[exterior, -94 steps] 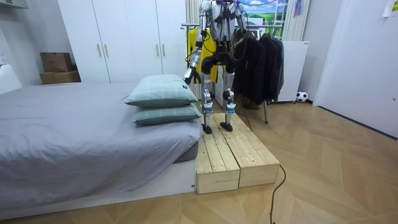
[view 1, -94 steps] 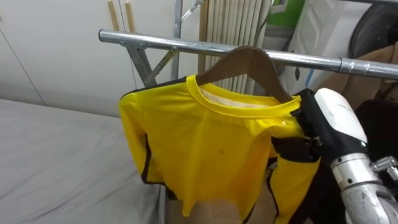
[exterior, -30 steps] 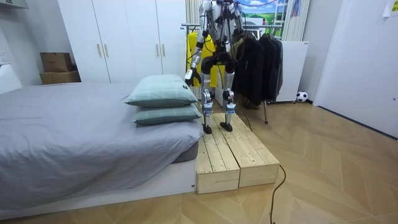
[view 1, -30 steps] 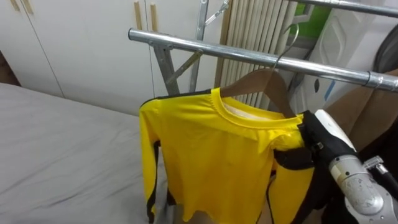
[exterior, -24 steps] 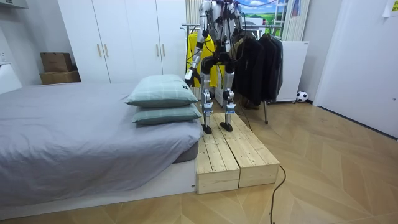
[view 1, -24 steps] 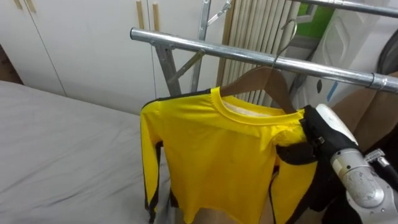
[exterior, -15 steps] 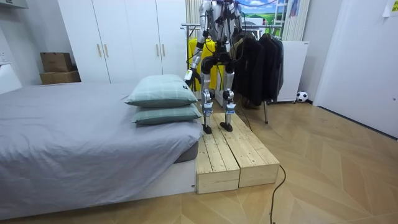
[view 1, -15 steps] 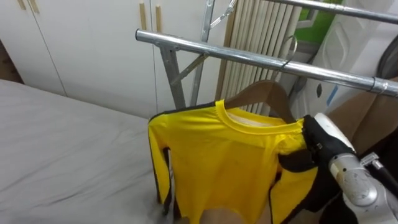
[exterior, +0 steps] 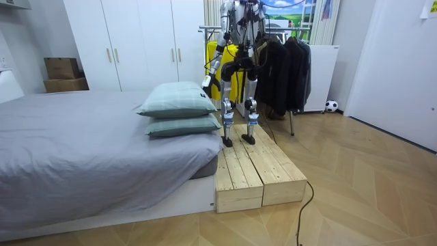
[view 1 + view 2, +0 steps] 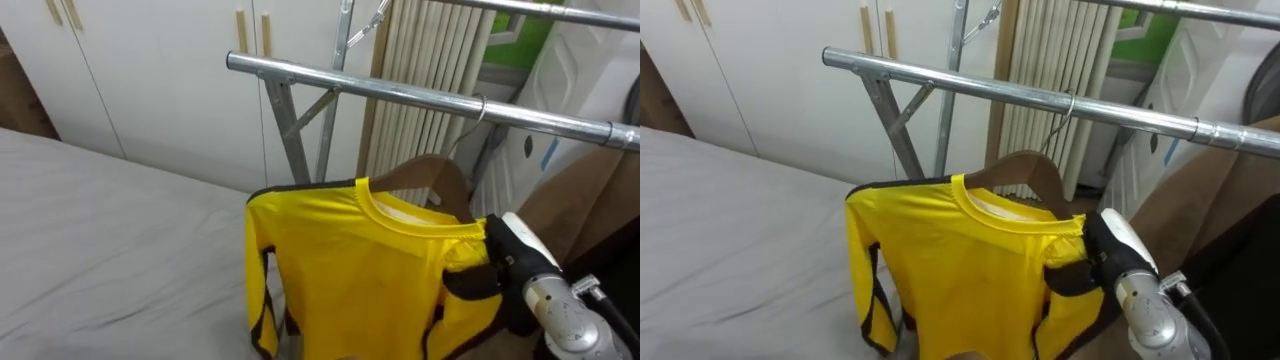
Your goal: Hang clothes
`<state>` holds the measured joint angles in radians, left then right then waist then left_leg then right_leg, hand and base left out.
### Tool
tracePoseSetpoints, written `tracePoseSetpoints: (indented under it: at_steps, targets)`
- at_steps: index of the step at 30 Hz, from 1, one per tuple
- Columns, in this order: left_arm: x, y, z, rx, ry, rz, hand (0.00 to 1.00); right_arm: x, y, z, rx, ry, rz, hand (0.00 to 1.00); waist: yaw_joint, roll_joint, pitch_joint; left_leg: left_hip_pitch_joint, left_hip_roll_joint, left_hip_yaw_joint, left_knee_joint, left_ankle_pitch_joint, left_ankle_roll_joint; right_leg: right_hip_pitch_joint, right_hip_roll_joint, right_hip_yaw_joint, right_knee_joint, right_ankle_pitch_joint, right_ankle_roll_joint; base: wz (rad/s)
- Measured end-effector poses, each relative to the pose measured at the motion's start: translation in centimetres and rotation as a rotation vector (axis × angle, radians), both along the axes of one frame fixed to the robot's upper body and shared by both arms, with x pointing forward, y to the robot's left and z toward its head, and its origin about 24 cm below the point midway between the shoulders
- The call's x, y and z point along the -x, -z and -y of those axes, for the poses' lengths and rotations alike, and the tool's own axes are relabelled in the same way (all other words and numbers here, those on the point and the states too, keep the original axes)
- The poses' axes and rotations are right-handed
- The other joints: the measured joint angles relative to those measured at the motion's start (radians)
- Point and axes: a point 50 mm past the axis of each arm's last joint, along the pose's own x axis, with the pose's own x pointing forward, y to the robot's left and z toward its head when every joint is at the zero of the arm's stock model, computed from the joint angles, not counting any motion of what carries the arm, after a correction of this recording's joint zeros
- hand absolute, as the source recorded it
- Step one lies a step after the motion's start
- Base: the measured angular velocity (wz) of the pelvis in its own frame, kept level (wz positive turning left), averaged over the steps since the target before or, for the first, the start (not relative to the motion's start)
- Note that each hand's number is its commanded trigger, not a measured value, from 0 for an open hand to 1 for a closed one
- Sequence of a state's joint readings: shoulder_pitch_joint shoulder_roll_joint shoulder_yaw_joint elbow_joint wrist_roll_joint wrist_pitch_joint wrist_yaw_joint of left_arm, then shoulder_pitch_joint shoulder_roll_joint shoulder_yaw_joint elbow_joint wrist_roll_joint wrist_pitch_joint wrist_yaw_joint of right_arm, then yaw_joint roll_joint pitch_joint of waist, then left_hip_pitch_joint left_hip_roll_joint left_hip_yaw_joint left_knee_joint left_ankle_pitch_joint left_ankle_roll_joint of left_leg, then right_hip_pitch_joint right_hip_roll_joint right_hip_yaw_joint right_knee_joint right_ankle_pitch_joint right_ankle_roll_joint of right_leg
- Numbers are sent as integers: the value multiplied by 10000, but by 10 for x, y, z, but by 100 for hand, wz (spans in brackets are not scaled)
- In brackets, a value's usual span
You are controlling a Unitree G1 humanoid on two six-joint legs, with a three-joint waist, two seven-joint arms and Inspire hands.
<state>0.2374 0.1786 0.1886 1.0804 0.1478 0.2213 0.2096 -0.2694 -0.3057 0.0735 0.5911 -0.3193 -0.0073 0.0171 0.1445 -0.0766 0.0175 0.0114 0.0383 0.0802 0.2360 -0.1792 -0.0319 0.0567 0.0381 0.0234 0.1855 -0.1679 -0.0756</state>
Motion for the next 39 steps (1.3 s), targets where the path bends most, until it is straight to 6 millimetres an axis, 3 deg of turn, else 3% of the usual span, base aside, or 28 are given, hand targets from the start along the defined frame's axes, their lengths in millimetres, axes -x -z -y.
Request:
tracePoseSetpoints:
  at_steps: [12,22,23,25,27,31,34,37,39]
  targets:
    - [1,0,0,30,-120,5,0,5,11,2,-463,400,-289,100,0,31,-26,87,-1,-17,27,-1,-1,135,-10,-97,-6,-8,6,0]
    - [1,1,2,111,-131,26,0,5,12,2,-444,324,-264,100,-16,206,-66,88,2,-44,55,0,-4,160,-14,-138,2,-7,4,0]
    - [1,1,2,120,-95,17,0,5,12,2,-444,325,-262,87,-16,210,-63,88,2,-43,55,0,-4,160,-14,-136,2,-7,4,0]
    - [1,1,2,120,-94,17,0,5,12,2,-443,327,-265,48,-18,212,-62,89,2,-41,55,0,-4,160,-14,-135,2,-7,4,0]
    - [1,1,2,126,-105,21,0,5,12,2,-500,351,-265,0,-17,213,-61,88,1,-39,52,0,-3,160,-15,-136,2,-8,5,0]
    - [1,1,2,103,-129,27,0,7,18,5,-869,610,-467,0,-17,207,-61,94,1,-35,40,-1,-4,157,-12,-121,-9,-7,5,0]
    - [1,1,2,105,-147,14,0,16,32,11,-1060,1072,-1352,0,-15,165,-55,111,2,-17,13,-1,-3,155,-12,-111,-7,-7,5,0]
    - [1,1,3,124,-141,11,0,23,39,15,-1031,1329,-1817,0,-69,185,10,65,0,-9,7,-2,-4,105,-13,-94,-19,-17,-2,-2]
    - [1,1,3,126,-145,0,0,23,40,15,-1054,1324,-1858,0,-78,165,0,64,0,-12,-1,-3,-6,103,-9,-98,-17,-37,-17,0]
